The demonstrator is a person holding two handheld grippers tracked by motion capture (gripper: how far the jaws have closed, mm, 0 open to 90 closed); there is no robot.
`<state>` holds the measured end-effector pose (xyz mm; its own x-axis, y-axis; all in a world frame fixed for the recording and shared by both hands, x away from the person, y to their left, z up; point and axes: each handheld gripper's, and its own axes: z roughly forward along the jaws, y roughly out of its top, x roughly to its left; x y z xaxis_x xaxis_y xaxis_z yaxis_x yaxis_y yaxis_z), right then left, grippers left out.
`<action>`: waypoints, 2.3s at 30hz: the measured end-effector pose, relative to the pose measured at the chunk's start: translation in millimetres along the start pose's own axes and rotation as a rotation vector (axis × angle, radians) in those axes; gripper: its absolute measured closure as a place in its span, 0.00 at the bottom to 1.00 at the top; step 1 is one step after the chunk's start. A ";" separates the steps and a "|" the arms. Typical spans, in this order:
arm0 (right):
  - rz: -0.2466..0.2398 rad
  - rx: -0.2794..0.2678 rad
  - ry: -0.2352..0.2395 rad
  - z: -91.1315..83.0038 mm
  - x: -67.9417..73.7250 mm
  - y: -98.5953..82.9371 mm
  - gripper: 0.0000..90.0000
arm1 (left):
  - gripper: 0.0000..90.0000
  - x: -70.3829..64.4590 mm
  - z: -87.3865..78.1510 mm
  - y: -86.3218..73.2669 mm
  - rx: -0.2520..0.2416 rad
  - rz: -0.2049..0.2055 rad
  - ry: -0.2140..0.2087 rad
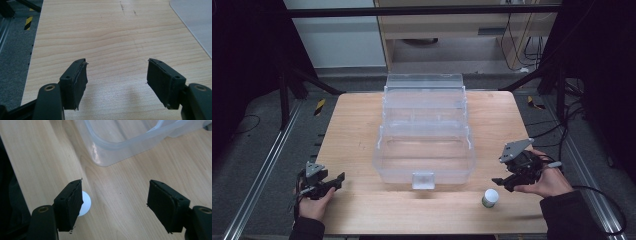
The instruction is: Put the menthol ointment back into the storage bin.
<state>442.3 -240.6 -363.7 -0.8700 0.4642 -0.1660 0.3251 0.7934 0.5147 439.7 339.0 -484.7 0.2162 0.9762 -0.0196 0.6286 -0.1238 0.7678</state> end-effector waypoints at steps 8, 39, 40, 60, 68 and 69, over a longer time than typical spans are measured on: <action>-0.059 0.071 0.064 4.8 7.0 4.7 0.34 | 0.35 -0.1 0.0 0.0 0.001 0.001 -0.002; -0.208 0.258 0.207 44.6 26.6 -2.4 0.47 | 0.35 -0.9 0.5 0.0 0.007 0.010 -0.004; -0.211 0.262 0.212 45.1 26.6 -2.3 0.48 | 0.35 -0.8 0.6 -0.1 0.009 0.010 -0.004; -0.248 0.339 0.235 70.7 29.5 -3.5 0.52 | 0.35 -1.2 0.8 0.0 0.010 0.017 0.001; -0.234 0.352 0.236 73.3 28.7 -2.9 0.55 | 0.35 -1.1 0.7 0.1 0.010 0.017 0.001; -0.237 0.353 0.239 73.3 28.4 -2.7 0.55 | 0.35 -1.1 0.7 0.1 0.010 0.017 0.001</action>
<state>443.9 -200.8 -431.5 -0.9827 0.1838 -0.0250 0.1774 0.9706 0.1628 440.0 337.8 -485.1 0.2258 0.9742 -0.0060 0.6323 -0.1418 0.7617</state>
